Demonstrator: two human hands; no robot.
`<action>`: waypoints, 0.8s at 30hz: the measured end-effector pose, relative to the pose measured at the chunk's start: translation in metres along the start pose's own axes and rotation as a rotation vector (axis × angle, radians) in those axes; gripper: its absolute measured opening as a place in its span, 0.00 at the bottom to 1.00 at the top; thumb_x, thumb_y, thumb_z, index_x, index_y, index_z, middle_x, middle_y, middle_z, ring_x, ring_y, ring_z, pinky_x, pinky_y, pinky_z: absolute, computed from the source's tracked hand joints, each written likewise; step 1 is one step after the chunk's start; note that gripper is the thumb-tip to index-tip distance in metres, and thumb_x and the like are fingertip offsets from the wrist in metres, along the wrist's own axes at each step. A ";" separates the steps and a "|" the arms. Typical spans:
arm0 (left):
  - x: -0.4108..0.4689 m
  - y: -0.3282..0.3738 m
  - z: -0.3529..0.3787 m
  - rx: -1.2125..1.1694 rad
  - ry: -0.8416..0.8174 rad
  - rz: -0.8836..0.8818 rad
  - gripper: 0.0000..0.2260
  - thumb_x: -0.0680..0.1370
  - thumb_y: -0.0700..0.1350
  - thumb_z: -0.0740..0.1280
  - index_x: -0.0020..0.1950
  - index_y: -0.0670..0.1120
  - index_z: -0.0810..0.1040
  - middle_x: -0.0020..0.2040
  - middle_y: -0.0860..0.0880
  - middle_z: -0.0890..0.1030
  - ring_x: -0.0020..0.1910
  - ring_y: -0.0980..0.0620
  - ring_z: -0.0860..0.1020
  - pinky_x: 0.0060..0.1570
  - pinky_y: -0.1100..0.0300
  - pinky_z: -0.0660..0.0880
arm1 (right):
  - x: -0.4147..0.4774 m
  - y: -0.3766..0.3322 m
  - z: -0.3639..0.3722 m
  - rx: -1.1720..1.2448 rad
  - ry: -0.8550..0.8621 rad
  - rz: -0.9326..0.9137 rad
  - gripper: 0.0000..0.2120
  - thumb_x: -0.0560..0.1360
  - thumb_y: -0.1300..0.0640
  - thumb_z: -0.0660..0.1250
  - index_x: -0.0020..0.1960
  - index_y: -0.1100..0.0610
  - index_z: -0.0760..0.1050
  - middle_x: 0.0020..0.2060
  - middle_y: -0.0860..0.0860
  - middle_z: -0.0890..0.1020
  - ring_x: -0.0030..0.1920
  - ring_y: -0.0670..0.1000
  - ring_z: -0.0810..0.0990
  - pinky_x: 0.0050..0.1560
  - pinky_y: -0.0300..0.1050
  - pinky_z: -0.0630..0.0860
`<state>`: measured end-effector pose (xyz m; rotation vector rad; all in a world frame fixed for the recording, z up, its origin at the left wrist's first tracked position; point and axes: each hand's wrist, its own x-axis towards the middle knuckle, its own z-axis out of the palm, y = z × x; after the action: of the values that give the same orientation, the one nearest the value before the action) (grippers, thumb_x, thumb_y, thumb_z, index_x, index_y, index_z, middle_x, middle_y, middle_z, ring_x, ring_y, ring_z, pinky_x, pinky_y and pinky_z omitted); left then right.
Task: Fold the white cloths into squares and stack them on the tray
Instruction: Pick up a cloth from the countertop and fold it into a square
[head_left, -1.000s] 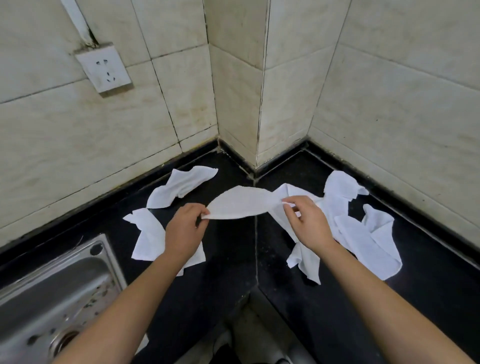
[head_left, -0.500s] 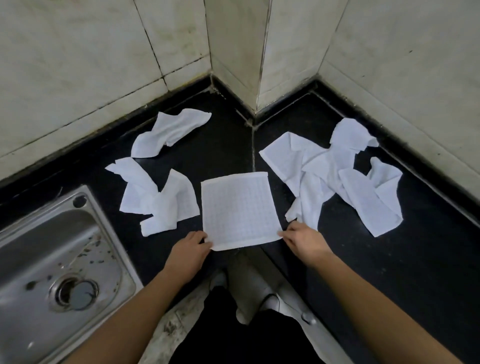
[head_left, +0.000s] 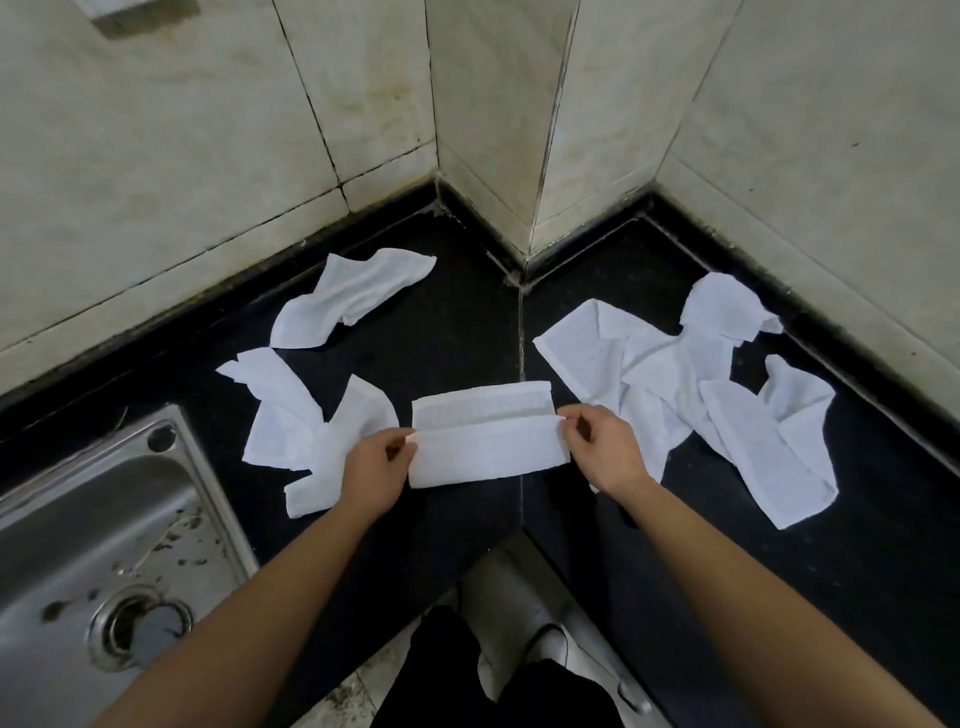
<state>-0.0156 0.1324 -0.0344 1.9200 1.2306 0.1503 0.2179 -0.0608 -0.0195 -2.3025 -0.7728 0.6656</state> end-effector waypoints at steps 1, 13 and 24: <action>0.009 0.003 0.001 -0.035 0.026 -0.032 0.10 0.79 0.45 0.68 0.60 0.46 0.81 0.50 0.48 0.82 0.48 0.52 0.78 0.57 0.57 0.75 | 0.010 -0.004 0.003 0.026 0.013 0.023 0.10 0.80 0.54 0.64 0.59 0.51 0.80 0.47 0.49 0.81 0.46 0.49 0.79 0.53 0.44 0.76; 0.081 -0.001 0.012 -0.036 0.063 -0.077 0.09 0.79 0.45 0.70 0.57 0.43 0.81 0.50 0.47 0.83 0.50 0.50 0.80 0.54 0.59 0.74 | 0.080 -0.001 0.027 0.038 0.032 0.158 0.13 0.82 0.54 0.62 0.63 0.53 0.79 0.59 0.51 0.81 0.51 0.47 0.76 0.57 0.36 0.69; 0.054 -0.010 0.027 0.415 0.182 0.243 0.20 0.82 0.50 0.59 0.70 0.41 0.72 0.65 0.39 0.76 0.65 0.40 0.74 0.63 0.46 0.71 | 0.061 0.001 0.041 -0.366 0.227 -0.263 0.19 0.83 0.54 0.58 0.72 0.59 0.71 0.67 0.58 0.75 0.63 0.57 0.76 0.62 0.56 0.75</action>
<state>0.0189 0.1623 -0.0754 2.4627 1.2109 0.2139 0.2360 -0.0050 -0.0645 -2.4776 -1.1351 0.1480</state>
